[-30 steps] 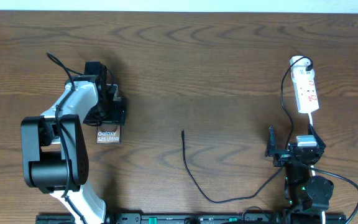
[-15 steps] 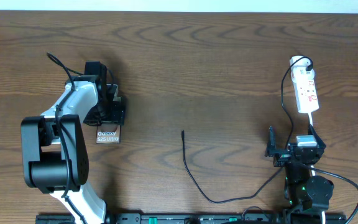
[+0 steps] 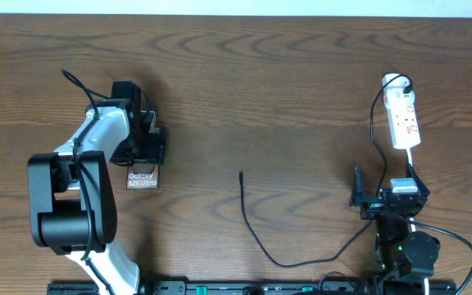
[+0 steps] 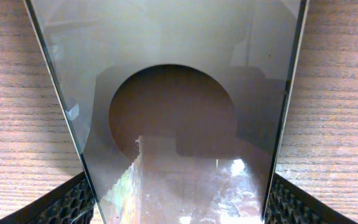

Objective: Plug charger to phone and switch on socket
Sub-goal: 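Close the left gripper on the phone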

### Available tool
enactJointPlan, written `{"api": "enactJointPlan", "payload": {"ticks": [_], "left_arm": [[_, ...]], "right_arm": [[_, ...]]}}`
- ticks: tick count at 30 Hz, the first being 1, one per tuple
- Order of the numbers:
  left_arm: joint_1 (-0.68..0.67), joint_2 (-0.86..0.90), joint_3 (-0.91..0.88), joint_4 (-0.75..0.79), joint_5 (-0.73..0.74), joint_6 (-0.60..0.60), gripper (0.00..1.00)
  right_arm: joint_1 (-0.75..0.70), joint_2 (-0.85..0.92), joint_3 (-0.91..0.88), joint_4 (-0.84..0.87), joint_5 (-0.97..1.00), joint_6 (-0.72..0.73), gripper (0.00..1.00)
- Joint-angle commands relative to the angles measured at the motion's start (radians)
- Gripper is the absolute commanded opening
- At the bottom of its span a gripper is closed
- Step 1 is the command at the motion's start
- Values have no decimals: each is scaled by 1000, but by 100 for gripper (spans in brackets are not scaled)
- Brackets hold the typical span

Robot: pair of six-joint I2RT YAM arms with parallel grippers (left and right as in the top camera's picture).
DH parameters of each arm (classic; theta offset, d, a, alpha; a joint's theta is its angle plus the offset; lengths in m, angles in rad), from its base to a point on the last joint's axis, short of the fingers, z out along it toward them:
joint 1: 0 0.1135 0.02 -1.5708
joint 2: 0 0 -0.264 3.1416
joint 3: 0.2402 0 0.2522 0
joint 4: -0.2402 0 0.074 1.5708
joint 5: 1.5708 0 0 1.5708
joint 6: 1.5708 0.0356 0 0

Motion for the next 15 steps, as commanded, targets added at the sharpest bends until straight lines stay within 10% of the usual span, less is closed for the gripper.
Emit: {"api": "enactJointPlan", "payload": {"ticks": [1,3,15], "left_arm": [[4,38,-39,-2,-43,6,21],[4,38,-39,-2,-43,6,8],[4,38,-39,22,-43,6,8]], "right_arm": [[9,-2,-1,-5,5,-14,99],[9,-2,-1,-5,5,-14,99],[9,-2,-1,-5,5,-14,99]]}}
